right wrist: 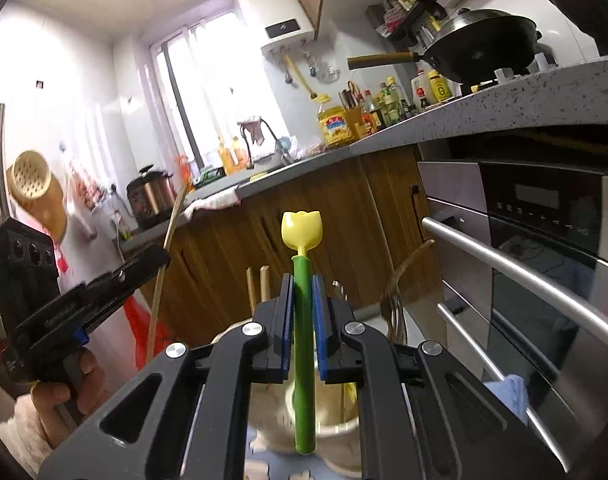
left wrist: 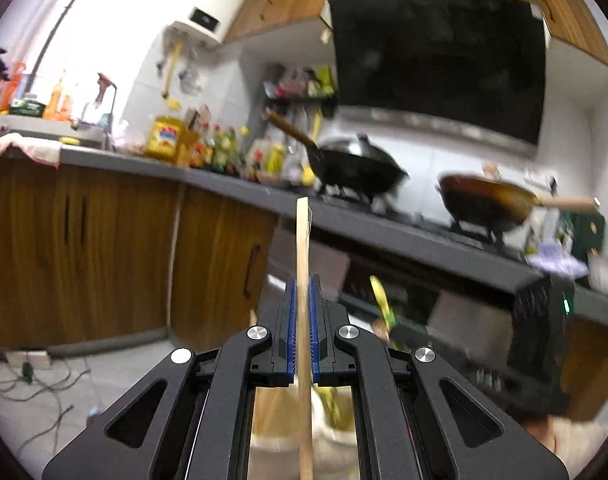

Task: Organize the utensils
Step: 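Carry chopstick with left gripper to taller pot while right carries tulip spoon to smaller pot, then open both grippers to drop the chopstick and the tulip spoon into the pots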

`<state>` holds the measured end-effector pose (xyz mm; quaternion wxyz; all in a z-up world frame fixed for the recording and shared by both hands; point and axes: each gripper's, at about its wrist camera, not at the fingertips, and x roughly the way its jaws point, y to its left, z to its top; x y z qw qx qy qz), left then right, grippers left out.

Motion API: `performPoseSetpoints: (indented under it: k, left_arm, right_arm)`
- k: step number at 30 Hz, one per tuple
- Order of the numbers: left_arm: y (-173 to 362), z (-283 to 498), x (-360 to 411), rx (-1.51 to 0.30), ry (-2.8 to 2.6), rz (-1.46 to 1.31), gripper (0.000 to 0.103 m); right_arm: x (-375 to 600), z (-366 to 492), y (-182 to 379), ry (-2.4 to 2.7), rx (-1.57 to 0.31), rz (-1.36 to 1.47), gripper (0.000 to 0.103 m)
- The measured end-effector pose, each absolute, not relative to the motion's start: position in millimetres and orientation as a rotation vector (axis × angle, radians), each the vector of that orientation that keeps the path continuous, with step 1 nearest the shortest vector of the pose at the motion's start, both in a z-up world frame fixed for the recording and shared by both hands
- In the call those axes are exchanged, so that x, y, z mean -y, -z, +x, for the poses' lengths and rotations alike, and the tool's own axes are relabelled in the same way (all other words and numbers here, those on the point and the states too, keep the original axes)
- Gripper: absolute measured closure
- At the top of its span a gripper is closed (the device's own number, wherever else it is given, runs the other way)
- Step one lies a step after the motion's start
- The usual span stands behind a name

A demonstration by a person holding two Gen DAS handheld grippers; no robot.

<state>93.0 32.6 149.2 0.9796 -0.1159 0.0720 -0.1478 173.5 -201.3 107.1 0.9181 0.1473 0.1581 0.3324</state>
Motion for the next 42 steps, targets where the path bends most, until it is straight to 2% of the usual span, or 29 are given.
performPoseSetpoints:
  k: [7, 18, 41, 42]
  left_arm:
    - [-136.0, 135.8, -26.0, -0.086, 0.202, -0.257, 0.097]
    - [-133.6, 144.4, -20.3, -0.033, 0.171, -0.248, 0.097]
    - [-83.3, 92.3, -25.0, -0.245, 0.220, -0.141, 0.097]
    - [-82.9, 92.1, -24.9, -0.256, 0.219, -0.143, 0.093]
  right_arm:
    - [184.2, 185.2, -91.7, -0.650, -0.264, 0.280, 0.094]
    - [177.1, 188.7, -76.2, -0.668, -0.250, 0.295, 0.094]
    - [194.1, 167.2, -39.7, -0.639, -0.391, 0.268, 0.094]
    - [194.4, 165.9, -39.2, -0.634, -0.395, 0.265, 0.092]
